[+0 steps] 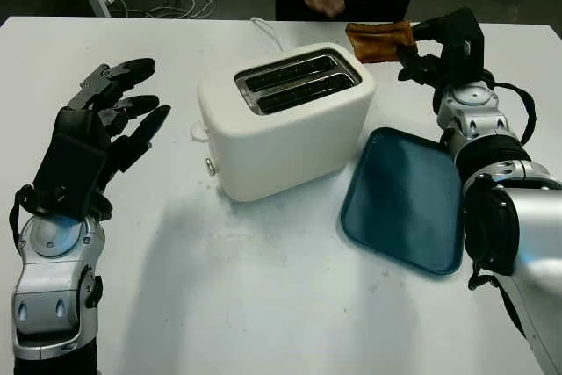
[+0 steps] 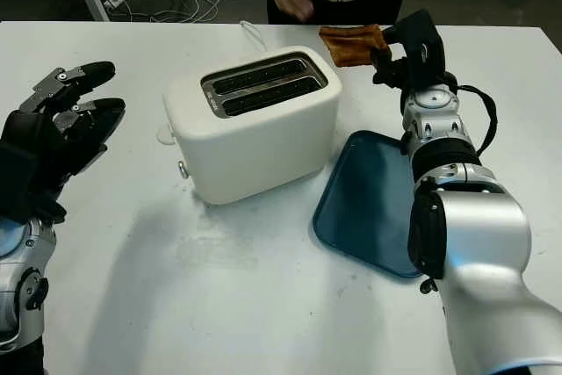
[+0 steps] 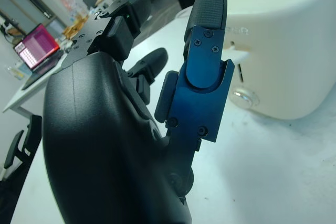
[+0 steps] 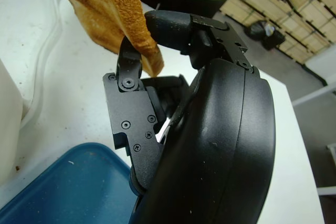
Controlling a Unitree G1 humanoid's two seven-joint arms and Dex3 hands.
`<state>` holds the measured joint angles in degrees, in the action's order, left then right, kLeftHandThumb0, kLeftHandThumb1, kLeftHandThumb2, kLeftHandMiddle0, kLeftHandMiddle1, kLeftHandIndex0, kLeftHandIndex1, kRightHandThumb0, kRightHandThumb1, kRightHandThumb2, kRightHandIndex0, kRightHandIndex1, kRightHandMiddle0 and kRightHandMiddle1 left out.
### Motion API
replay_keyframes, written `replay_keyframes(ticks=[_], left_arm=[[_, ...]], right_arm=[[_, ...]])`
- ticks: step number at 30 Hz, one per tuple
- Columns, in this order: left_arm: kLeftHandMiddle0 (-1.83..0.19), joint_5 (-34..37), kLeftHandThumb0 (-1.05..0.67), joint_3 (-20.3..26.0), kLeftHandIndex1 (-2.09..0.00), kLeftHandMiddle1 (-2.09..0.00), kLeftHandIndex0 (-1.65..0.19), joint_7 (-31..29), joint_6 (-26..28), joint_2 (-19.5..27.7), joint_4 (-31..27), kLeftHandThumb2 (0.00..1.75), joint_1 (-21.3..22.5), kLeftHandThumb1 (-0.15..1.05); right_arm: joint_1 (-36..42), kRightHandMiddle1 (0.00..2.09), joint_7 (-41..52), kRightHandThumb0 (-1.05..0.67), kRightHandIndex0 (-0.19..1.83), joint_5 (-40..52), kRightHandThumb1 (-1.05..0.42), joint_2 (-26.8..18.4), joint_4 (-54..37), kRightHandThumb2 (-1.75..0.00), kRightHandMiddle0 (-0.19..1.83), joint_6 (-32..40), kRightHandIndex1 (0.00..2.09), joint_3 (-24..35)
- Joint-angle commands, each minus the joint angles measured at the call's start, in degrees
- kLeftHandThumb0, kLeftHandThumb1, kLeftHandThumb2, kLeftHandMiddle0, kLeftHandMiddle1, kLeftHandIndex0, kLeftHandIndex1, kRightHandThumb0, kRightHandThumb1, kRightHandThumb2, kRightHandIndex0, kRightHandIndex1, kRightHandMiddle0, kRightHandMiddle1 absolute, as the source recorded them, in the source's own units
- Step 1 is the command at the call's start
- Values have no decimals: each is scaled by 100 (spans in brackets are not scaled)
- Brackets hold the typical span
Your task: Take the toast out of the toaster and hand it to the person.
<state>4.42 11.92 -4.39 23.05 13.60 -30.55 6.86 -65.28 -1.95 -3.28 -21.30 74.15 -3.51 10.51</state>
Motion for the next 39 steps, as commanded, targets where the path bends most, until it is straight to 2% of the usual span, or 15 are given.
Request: replay_keyframes(ticks=[1, 14, 28, 37, 39], left_arm=[[-26, -56, -71, 2, -52, -87, -38, -23, -141, 60, 41, 15, -48, 92], [-27, -47, -70, 5, -50, -84, -39, -13, -126, 48, 27, 14, -45, 92], [-27, -58, -71, -1, -49, -85, -40, -27, -209, 69, 57, 15, -59, 92], [-27, -64, -71, -7, -48, -85, -39, -6, -132, 64, 12, 14, -65, 92], [-26, -51, -71, 0, -48, -85, -39, -11, -174, 55, 31, 15, -66, 92]], right_arm=[[37, 175, 16, -12, 59, 32, -92, -2, 4, -39, 30, -129, 175, 10], [5, 175, -57, -14, 65, -13, -92, 17, -16, -38, 35, -75, 175, -53], [40, 175, -4, -12, 61, -17, -92, 0, -12, -41, 32, -158, 175, -122], [64, 175, 81, -13, 63, 41, -92, 38, -23, -39, 38, -268, 175, -91], [84, 175, 134, -16, 68, 53, -92, 48, -50, -39, 45, -360, 175, -84]])
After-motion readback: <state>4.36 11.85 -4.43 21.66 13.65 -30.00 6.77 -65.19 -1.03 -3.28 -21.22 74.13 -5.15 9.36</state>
